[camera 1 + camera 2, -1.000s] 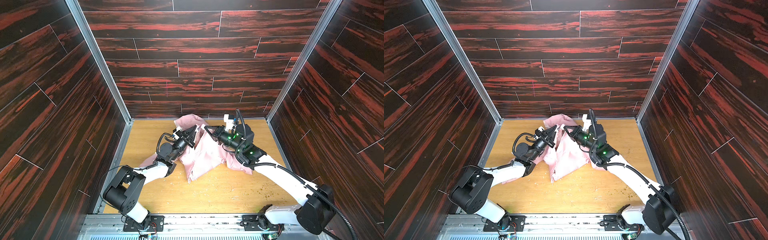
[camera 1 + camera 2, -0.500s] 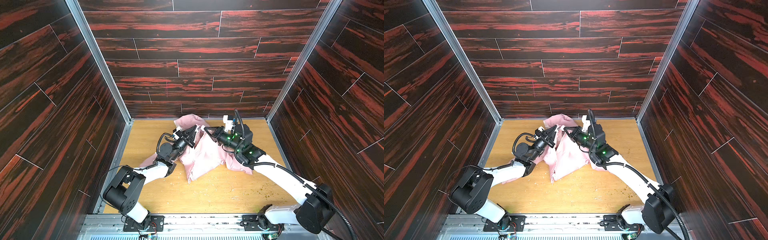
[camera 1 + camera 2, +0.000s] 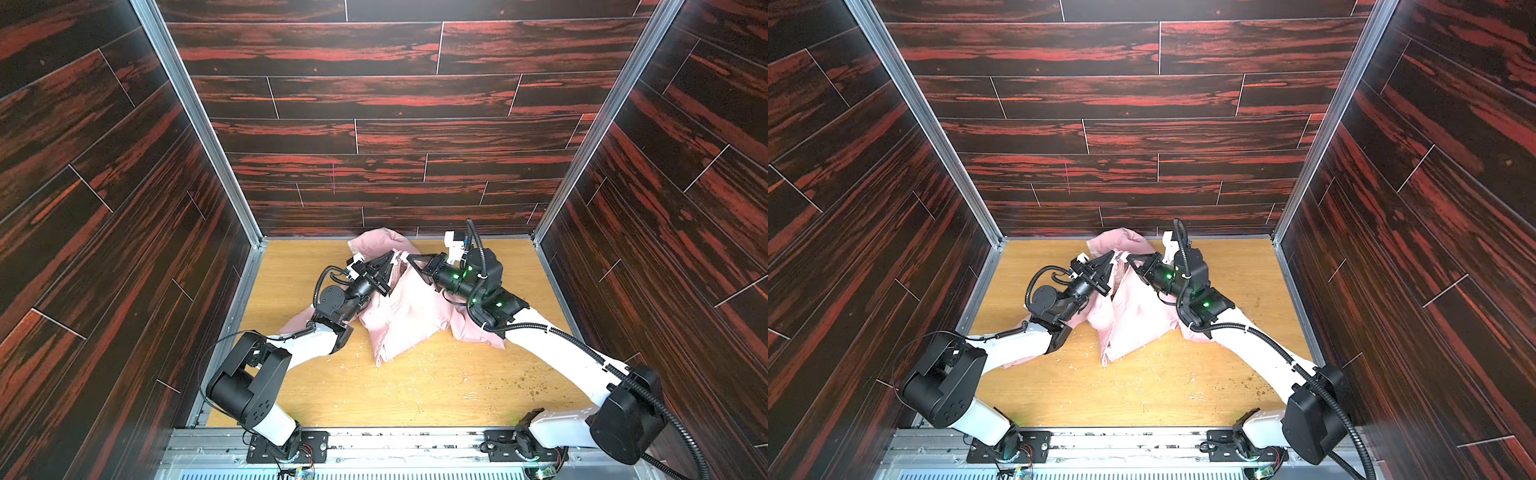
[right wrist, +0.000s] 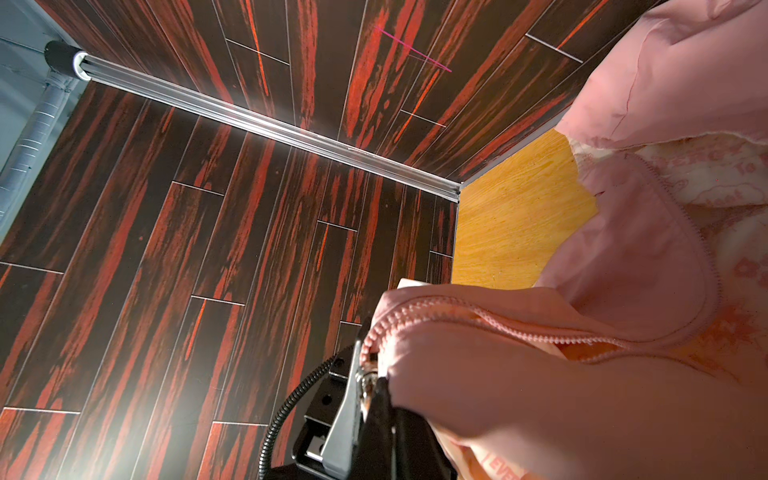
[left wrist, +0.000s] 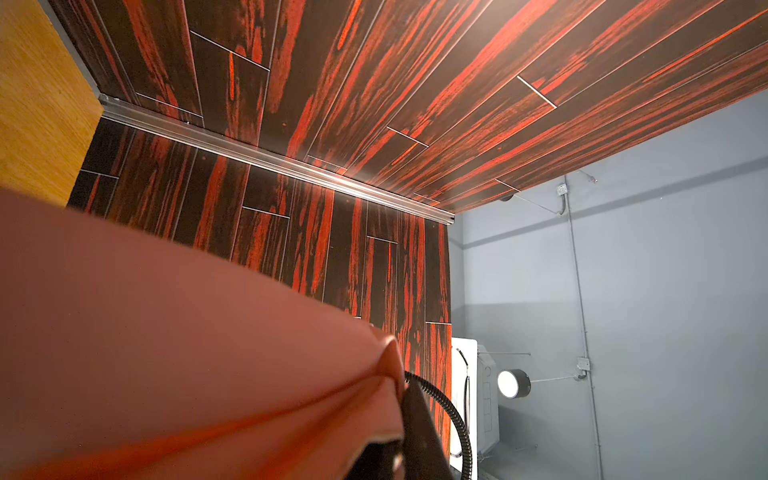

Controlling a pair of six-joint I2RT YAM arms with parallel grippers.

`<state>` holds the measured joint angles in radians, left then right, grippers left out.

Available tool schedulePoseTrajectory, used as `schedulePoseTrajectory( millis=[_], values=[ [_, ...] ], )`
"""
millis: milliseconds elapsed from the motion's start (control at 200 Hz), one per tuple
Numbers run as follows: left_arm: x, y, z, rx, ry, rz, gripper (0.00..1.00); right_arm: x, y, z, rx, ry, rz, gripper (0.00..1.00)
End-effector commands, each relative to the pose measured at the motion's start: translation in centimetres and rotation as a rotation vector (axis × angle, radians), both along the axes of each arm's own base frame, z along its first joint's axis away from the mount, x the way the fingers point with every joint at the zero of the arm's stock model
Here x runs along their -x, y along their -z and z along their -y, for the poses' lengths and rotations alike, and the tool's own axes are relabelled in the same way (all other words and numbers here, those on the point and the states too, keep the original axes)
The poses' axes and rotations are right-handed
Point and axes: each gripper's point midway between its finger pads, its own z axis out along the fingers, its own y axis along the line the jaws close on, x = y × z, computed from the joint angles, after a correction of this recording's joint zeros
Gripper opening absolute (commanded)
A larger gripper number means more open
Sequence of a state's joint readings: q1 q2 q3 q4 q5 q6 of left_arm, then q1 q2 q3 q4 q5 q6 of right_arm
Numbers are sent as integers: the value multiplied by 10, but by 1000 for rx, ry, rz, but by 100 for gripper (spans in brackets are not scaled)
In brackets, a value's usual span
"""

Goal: Zip up the jacket

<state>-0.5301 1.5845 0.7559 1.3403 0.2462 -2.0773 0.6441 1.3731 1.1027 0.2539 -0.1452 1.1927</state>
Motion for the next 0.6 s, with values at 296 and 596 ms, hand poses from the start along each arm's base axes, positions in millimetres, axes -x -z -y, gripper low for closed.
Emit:
schedulePoseTrajectory(
  millis=[296,596],
  values=[
    [10,-29,-2,101,50,37,0,-4,-18,0,-28,17,39,0],
    [9,-28,-2,100,47,33,0,-2,-20,0,-28,14,42,0]
  ],
)
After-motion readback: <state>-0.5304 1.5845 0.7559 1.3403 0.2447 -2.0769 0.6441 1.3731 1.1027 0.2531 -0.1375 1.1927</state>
